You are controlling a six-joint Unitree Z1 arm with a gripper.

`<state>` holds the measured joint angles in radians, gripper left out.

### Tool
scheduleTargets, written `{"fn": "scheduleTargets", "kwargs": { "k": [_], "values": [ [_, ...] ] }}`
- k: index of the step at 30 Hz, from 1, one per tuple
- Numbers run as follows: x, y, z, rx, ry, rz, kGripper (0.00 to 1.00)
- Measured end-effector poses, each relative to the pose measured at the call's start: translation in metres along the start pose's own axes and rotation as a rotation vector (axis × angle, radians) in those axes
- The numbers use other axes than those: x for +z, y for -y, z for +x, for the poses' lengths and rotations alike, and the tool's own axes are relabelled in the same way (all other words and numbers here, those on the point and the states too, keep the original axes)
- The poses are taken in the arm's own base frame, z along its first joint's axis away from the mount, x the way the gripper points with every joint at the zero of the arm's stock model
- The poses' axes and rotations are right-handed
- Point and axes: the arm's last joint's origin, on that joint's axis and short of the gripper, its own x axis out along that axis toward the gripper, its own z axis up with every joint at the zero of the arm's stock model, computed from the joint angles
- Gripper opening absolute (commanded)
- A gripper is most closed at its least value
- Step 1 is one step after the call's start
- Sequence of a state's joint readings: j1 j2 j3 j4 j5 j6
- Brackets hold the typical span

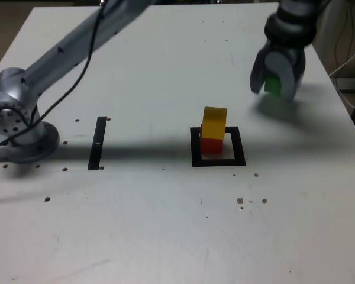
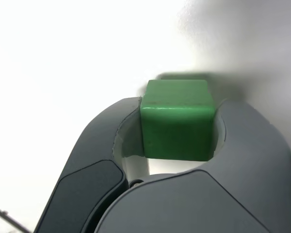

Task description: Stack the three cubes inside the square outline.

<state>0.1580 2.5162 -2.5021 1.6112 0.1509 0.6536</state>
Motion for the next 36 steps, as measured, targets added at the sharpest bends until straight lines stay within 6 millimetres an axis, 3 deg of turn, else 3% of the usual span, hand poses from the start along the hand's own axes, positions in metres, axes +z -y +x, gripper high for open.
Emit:
{"fn": "scheduleTargets", "kwargs": {
  "k": [7,12,21,24,30,36],
  "values": [
    [-0.033,0.019,-0.053,-0.009,0.06,-0.028,0.12],
    [-0.056,0.046,-0.075,-0.033,0.046,-0.094,0.12],
    [-0.093,0.122,-0.099,-0.059,-0.027,-0.253,0.12],
    [-0.089,0.149,-0.105,-0.057,-0.025,-0.236,0.12],
    [-0.075,0.178,-0.102,-0.085,-0.037,-0.229,0.12],
    [-0.068,0.186,-0.098,-0.089,-0.035,-0.248,0.12]
  ]
}}
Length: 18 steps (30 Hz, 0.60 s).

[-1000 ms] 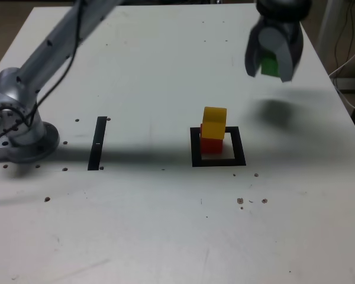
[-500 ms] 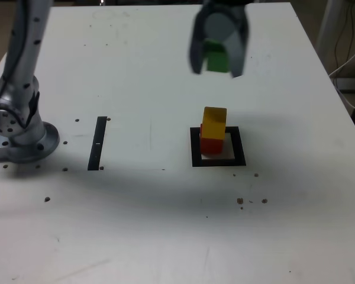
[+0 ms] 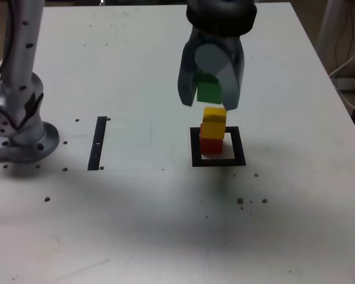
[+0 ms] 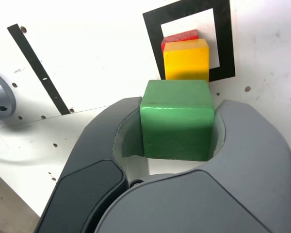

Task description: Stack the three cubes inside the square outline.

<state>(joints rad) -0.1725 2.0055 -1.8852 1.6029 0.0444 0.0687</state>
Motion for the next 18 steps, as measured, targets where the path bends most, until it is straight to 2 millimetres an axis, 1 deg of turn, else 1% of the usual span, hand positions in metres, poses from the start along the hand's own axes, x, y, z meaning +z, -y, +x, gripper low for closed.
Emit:
{"fn": "scheduleTargets", "kwargs": {
  "k": [3,9,13,18],
  "values": [
    [0.001,0.004,0.004,-0.004,-0.013,-0.004,0.13],
    [0.003,0.003,0.013,-0.008,-0.028,-0.015,0.17],
    [0.01,-0.003,0.024,-0.009,-0.045,-0.028,0.19],
    [0.01,-0.009,0.026,-0.013,-0.047,-0.036,0.22]
  ]
}}
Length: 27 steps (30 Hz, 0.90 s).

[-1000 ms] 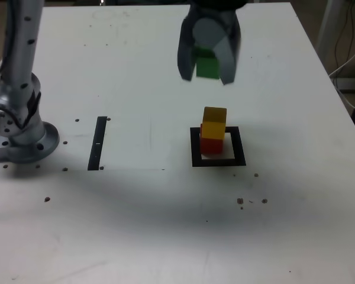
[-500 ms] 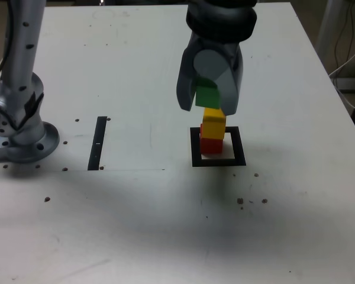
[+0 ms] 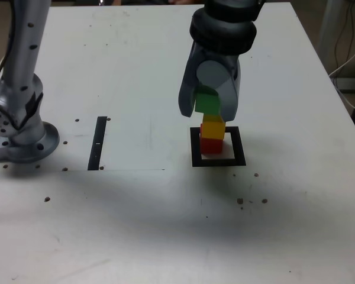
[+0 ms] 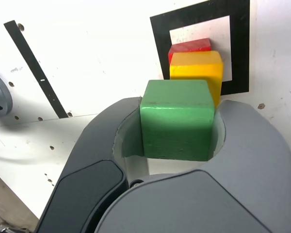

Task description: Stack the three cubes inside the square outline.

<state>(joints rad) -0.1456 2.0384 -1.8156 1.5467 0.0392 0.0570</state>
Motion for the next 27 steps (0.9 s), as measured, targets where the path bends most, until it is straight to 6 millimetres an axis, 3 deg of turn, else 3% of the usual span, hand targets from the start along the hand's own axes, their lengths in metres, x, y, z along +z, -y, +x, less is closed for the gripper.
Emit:
{"fn": "scheduleTargets", "kwargs": {
  "k": [12,27],
  "values": [
    [0.001,-0.009,0.003,-0.004,-0.009,0.0,0.35],
    [0.009,-0.007,0.01,-0.053,-0.001,0.005,0.37]
  ]
}}
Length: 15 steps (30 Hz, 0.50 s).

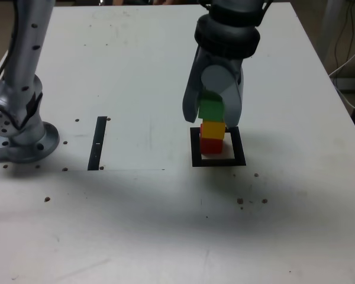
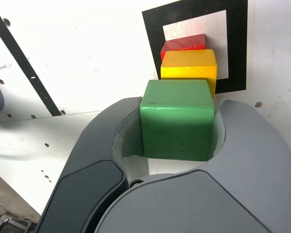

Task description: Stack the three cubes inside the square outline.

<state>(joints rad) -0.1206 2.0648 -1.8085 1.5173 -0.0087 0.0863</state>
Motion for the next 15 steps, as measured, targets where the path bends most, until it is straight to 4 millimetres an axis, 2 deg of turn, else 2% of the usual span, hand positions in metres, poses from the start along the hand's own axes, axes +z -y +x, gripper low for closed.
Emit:
{"fn": "scheduleTargets", "kwargs": {
  "k": [2,4,8,10,12,15],
  "values": [
    [0.0023,-0.0001,0.0024,-0.003,-0.005,0.001,0.41],
    [0.0033,0.0,0.0026,-0.006,-0.002,0.003,0.51],
    [0.005,-0.0001,0.0024,-0.007,0.011,0.006,0.82],
    [0.0047,-0.0001,0.0041,-0.007,0.006,0.008,0.93],
    [0.0043,0.0,0.0056,-0.008,0.0,0.008,0.99],
    [0.0035,0.0,0.0079,-0.008,-0.01,0.008,0.99]
  ]
}}
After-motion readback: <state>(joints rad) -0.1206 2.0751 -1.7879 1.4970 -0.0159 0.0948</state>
